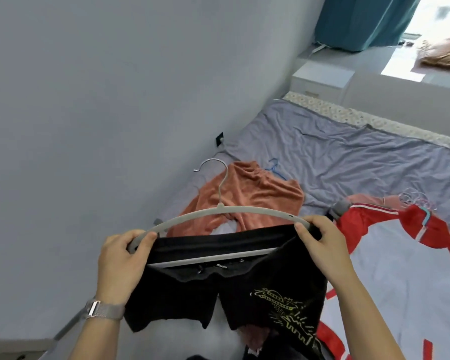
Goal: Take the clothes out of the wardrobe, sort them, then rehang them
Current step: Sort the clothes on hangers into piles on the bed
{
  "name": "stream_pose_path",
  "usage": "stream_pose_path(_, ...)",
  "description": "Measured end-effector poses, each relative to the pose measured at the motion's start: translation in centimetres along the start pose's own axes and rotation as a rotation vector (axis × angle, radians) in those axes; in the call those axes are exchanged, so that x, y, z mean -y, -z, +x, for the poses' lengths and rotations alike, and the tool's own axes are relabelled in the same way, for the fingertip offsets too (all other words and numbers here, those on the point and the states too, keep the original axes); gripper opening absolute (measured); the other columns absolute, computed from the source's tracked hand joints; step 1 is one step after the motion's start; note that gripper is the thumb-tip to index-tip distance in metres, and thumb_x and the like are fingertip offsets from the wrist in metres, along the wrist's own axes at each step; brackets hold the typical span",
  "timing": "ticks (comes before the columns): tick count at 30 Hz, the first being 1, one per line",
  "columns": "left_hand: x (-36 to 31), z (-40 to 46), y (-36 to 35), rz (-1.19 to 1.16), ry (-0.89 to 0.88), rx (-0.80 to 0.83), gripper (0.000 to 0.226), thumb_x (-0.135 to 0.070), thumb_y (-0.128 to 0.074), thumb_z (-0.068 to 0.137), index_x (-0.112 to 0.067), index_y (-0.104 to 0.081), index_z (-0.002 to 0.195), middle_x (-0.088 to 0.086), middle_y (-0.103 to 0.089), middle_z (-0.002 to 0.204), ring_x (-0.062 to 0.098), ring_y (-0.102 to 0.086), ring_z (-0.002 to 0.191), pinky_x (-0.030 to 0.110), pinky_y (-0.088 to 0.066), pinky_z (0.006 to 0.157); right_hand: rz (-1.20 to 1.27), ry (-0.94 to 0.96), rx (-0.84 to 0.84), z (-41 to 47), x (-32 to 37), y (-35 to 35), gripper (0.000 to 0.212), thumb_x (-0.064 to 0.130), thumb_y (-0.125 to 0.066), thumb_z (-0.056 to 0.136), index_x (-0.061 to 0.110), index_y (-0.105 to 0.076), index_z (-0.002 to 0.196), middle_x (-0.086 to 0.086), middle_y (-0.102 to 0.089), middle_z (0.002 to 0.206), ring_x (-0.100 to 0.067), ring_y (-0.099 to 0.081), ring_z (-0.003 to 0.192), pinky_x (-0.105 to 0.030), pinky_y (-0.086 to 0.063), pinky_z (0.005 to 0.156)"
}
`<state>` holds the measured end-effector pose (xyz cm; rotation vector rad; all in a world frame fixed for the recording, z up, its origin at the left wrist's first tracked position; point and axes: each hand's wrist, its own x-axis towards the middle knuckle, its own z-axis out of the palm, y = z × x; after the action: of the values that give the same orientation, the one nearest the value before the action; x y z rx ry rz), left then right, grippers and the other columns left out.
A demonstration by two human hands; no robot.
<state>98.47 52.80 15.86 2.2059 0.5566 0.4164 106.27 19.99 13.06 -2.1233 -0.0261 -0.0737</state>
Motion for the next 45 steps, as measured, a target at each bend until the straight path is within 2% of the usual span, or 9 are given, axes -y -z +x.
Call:
stream_pose_path(13, -3.4, 24.6, -10.6, -0.091, -0.184, 0.368, 0.026, -0.028, -0.063, 0.087, -0.021, -0.063, 0.062, -0.021, -0.056, 0.050, -0.001, -0.049, 0.051, 0.011, -0.036, 0.050, -0.091, -0.212, -0.270, 13.7, -0.3, -3.1, 0.009, 0.024, -0.060, 0.091, 0.017, -0.065, 0.094, 0.008, -0.061, 0.086, -0.012, -0.056, 0.087, -0.007, -0.035, 0.071)
stream_pose_path(20, -4.4, 35.3, -20.9, -0.087, -0.202, 0.697, 0.028, -0.029, -0.062, 0.088, -0.016, -0.061, 0.063, -0.012, -0.047, 0.049, 0.010, -0.043, 0.056, 0.023, -0.037, 0.057, -0.168, -0.450, -0.405, 17.5, -4.2, -6.4, 0.066, 0.030, -0.065, 0.082, 0.022, -0.039, 0.142, -0.005, -0.053, 0.138, -0.023, -0.048, 0.129, -0.046, -0.037, 0.109)
stream_pose_path(25, -2.8, 40.1, -30.4, 0.030, -0.258, 0.954, 0.033, -0.033, -0.058, 0.090, -0.003, -0.065, 0.078, 0.003, -0.054, 0.073, 0.016, -0.047, 0.071, 0.027, -0.037, 0.065, -0.177, -0.660, -0.296, 17.0, -5.5, -7.8, 0.072, 0.015, -0.061, 0.084, 0.020, -0.031, 0.149, -0.006, -0.041, 0.148, -0.023, -0.037, 0.138, -0.035, -0.031, 0.113)
stream_pose_path(27, -2.1, 41.1, -34.2, 0.103, -0.284, 1.028, 0.028, -0.031, -0.059, 0.090, -0.006, -0.064, 0.080, 0.003, -0.057, 0.076, 0.017, -0.051, 0.074, 0.028, -0.039, 0.067, -0.189, -0.698, -0.266, 16.8, -5.8, -8.2, 0.071, 0.011, -0.058, 0.085, 0.022, -0.031, 0.149, -0.004, -0.050, 0.141, -0.013, -0.051, 0.126, -0.023, -0.039, 0.103)
stream_pose_path(29, -1.3, 41.9, -37.5, 0.204, -0.345, 1.071, 0.021, -0.024, -0.059, 0.090, -0.009, -0.062, 0.076, 0.003, -0.056, 0.071, 0.020, -0.051, 0.073, 0.030, -0.038, 0.067, -0.197, -0.742, -0.231, 16.7, -5.8, -8.7, 0.069, 0.010, -0.056, 0.086, 0.024, -0.031, 0.149, -0.001, -0.067, 0.101, 0.004, -0.063, 0.073, -0.009, -0.044, 0.069)
stream_pose_path(31, -0.8, 42.5, -40.3, 0.277, -0.396, 1.084, 0.023, -0.019, -0.054, 0.091, -0.010, -0.056, 0.070, 0.004, -0.051, 0.066, 0.024, -0.049, 0.074, 0.030, -0.035, 0.068, -0.172, -0.780, -0.227, 17.1, -5.7, -9.2, 0.068, 0.009, -0.054, 0.087, 0.028, -0.031, 0.148, -0.007, -0.071, 0.091, -0.006, -0.061, 0.059, -0.018, -0.047, 0.059)
stream_pose_path(35, -0.2, 44.1, -44.2, 0.364, -0.395, 1.071, 0.018, -0.013, -0.049, 0.094, -0.008, -0.065, 0.088, 0.018, -0.065, 0.090, 0.034, -0.056, 0.098, 0.036, -0.037, 0.088, -0.142, -0.802, -0.274, 19.1, -6.4, -10.4, 0.063, 0.010, -0.053, 0.089, 0.029, -0.036, 0.146, -0.004, -0.053, 0.139, -0.026, -0.062, 0.106, -0.020, -0.041, 0.084)
stream_pose_path(40, -0.2, 44.5, -46.3, 0.455, -0.399, 1.033, 0.038, -0.013, -0.050, 0.093, -0.004, -0.050, 0.130, 0.022, -0.052, 0.131, 0.036, -0.041, 0.127, 0.037, -0.027, 0.106, -0.122, -0.852, -0.220, 20.7, -7.8, -11.4, 0.055, 0.014, -0.053, 0.090, 0.023, -0.040, 0.143, -0.004, -0.052, 0.140, -0.023, -0.056, 0.119, -0.017, -0.035, 0.090)
stream_pose_path(45, -3.2, 39.0, -46.5, 0.437, -0.555, 1.140, 0.056, -0.029, -0.057, 0.089, -0.016, -0.037, 0.139, 0.011, -0.039, 0.143, 0.032, -0.029, 0.134, 0.041, -0.023, 0.112, -0.088, -0.919, -0.194, 19.6, -8.9, -11.7, 0.048, 0.012, -0.053, 0.092, 0.017, -0.045, 0.139, -0.005, -0.053, 0.138, -0.019, -0.046, 0.130, -0.016, -0.029, 0.095)
